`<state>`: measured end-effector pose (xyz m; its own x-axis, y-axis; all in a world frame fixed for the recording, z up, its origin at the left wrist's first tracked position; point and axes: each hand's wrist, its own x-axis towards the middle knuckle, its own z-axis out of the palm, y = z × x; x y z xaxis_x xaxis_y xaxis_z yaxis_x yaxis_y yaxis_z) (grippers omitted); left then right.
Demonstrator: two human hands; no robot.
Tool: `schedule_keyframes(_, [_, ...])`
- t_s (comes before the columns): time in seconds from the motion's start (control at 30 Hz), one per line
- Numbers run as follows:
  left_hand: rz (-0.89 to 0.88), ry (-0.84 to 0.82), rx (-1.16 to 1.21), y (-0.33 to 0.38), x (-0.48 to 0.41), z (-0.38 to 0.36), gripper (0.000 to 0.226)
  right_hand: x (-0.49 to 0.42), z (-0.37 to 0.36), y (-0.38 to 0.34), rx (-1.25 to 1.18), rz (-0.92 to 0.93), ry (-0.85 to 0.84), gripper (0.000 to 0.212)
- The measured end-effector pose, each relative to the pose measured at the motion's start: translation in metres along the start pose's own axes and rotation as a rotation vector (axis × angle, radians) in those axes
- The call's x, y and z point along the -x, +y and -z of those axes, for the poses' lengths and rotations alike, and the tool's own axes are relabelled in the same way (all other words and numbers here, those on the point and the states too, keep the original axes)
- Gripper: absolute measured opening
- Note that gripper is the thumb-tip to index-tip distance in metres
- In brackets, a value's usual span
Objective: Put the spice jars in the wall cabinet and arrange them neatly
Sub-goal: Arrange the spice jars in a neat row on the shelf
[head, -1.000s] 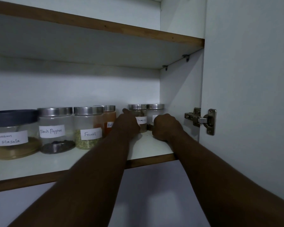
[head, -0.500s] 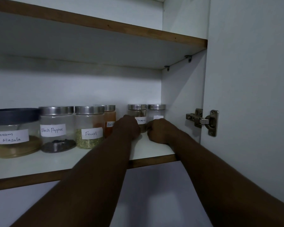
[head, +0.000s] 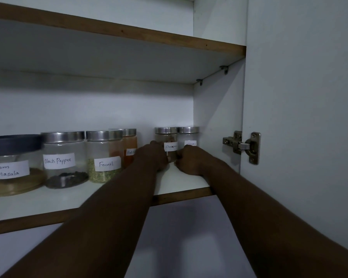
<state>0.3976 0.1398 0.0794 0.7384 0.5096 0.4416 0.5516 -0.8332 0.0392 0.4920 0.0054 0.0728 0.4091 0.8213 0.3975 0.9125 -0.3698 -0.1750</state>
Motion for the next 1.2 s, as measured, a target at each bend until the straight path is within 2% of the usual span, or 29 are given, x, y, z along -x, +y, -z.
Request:
schedule_keyframes(0.17, [0.004, 0.002, 0.000, 0.003, 0.002, 0.002, 0.054, 0.000, 0.001, -0.001, 0.014, -0.009, 0.032, 0.031])
schedule_keyframes(0.3, [-0.027, 0.039, 0.028, 0.008, 0.011, 0.007, 0.039, 0.005, 0.005, -0.001, 0.024, 0.008, 0.210, 0.019])
schedule_keyframes(0.37, [-0.036, 0.034, 0.038, 0.010, 0.021, 0.010, 0.040, 0.008, 0.007, -0.006, 0.010, 0.083, 0.299, 0.013])
schedule_keyframes(0.47, [-0.038, 0.066, 0.057, 0.011, 0.046, 0.021, 0.036, 0.012, 0.010, -0.016, 0.008, 0.193, 0.229, 0.010])
schedule_keyframes(0.53, [-0.048, 0.101, 0.100, 0.010, 0.066, 0.028, 0.029, 0.014, 0.009, -0.022, 0.015, 0.199, 0.179, 0.012])
schedule_keyframes(0.7, [0.061, 0.120, 0.142, -0.014, 0.106, 0.038, 0.038, 0.011, 0.009, -0.036, -0.002, 0.106, 0.077, 0.029])
schedule_keyframes(0.8, [0.116, 0.136, 0.149, -0.030, 0.118, 0.047, 0.037, 0.002, 0.009, -0.056, -0.011, 0.019, -0.006, 0.063])
schedule_keyframes(0.87, [0.145, 0.187, 0.180, -0.036, 0.125, 0.051, 0.039, -0.006, 0.005, -0.070, -0.014, 0.008, -0.024, 0.074])
schedule_keyframes(0.97, [0.212, 0.212, 0.207, -0.045, 0.130, 0.053, 0.038, -0.014, -0.003, -0.087, -0.006, -0.015, -0.020, 0.080])
schedule_keyframes(1.07, [0.250, 0.193, 0.226, -0.053, 0.127, 0.054, 0.040, -0.016, -0.010, -0.093, 0.025, -0.025, -0.035, 0.078])
schedule_keyframes(1.13, [0.273, 0.156, 0.264, -0.058, 0.121, 0.054, 0.056, -0.013, -0.013, -0.093, -0.028, -0.022, 0.001, 0.079])
schedule_keyframes(1.2, [0.271, 0.048, 0.284, -0.062, 0.113, 0.054, 0.071, -0.010, -0.013, -0.093, -0.074, 0.017, 0.037, 0.080])
